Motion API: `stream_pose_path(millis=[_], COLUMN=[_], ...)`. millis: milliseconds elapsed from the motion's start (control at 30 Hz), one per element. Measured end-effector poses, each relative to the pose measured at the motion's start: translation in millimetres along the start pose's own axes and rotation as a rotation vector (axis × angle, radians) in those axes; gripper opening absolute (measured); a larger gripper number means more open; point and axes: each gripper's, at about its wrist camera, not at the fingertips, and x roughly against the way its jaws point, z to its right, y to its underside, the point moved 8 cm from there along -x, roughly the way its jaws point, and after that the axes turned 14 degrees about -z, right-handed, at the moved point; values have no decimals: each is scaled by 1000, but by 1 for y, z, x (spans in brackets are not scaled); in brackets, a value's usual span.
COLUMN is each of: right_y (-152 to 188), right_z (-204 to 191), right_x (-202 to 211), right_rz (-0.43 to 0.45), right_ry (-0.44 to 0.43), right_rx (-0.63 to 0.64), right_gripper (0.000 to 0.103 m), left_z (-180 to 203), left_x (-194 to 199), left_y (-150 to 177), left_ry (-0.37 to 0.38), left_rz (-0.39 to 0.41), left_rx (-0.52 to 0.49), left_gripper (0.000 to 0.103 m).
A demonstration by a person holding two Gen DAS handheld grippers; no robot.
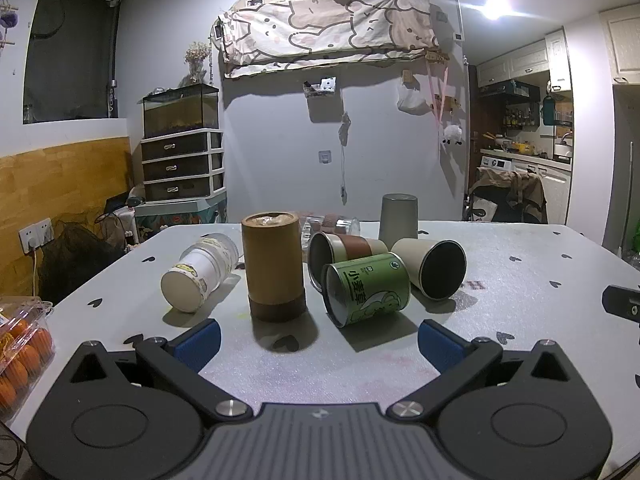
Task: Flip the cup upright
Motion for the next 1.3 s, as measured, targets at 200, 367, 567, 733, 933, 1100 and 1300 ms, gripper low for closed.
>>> stream_pose_path(millis=[200,367,567,733,933,1100,1300], right_y=[0,0,0,0,1,1,2], right_z=[-1,-1,-1,-1,-1,-2,-1], right_x=[0,-1,-1,-1,-2,-1,-4], right_rz=[0,-1,-1,-2,-3,-5,-6], right_ry=[-2,0,1,1,0,2,2], right_rx=[1,1,1,1,1,1,2], right_gripper=[103,103,103,103,103,103,103], left_z=[0,0,0,-2,-1,-3,-4], left_x=[0,0,0,0,0,1,3], left_y=[0,0,0,-2,-2,-1,0], left_ry=[-2,-2,-1,-1,-2,1,-3], left_rz=[1,1,2,2,2,2,0], left_rx=[-1,1,-3,-4,-5,-13,-13], left_gripper=[103,103,103,103,103,103,103])
